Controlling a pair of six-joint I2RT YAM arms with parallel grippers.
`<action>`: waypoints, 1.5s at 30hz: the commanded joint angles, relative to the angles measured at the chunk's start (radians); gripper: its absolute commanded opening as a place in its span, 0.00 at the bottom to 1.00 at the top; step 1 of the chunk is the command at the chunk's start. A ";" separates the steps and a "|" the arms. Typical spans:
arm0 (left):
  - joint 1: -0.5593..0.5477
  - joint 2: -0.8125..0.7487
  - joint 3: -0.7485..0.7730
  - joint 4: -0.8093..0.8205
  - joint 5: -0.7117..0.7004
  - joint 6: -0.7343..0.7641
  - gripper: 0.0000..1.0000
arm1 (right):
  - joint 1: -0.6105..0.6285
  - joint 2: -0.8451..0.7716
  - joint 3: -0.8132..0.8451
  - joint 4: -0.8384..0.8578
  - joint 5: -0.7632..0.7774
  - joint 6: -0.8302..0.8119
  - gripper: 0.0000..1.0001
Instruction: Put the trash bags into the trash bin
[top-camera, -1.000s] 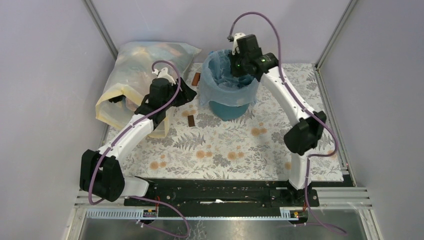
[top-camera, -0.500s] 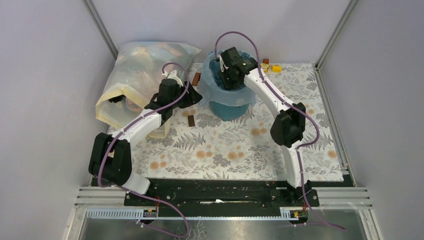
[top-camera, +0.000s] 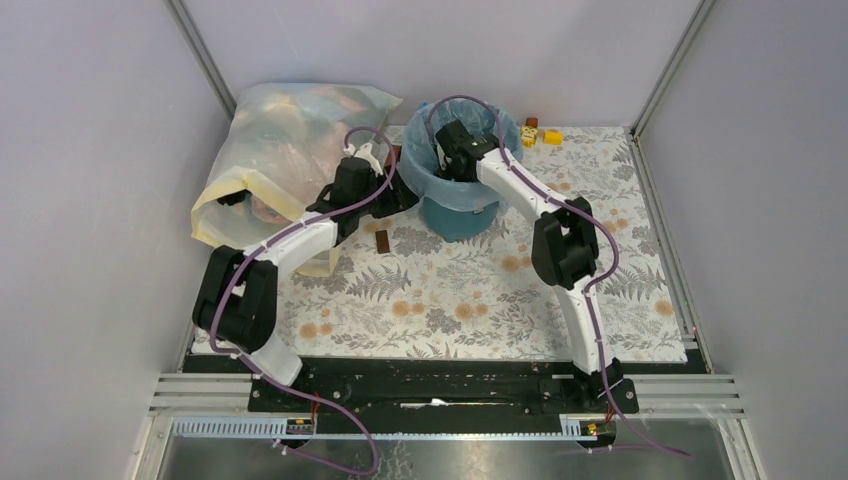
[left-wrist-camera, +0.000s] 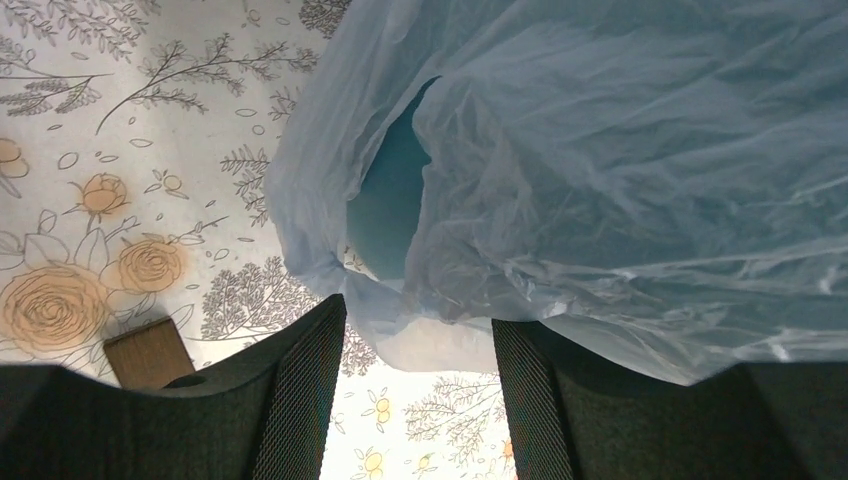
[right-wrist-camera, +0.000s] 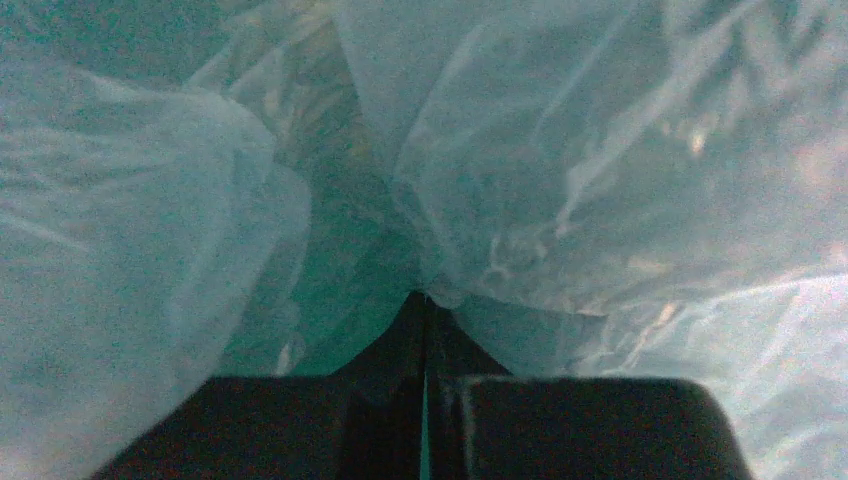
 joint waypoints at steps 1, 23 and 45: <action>-0.014 0.020 0.061 0.059 0.029 0.012 0.58 | 0.004 0.036 -0.005 0.012 0.012 -0.010 0.00; -0.034 0.079 0.107 0.050 0.055 0.012 0.58 | -0.022 0.182 -0.017 0.017 -0.082 -0.003 0.00; -0.035 0.088 0.155 0.022 0.078 0.002 0.58 | -0.081 0.153 0.150 -0.093 -0.144 -0.012 0.01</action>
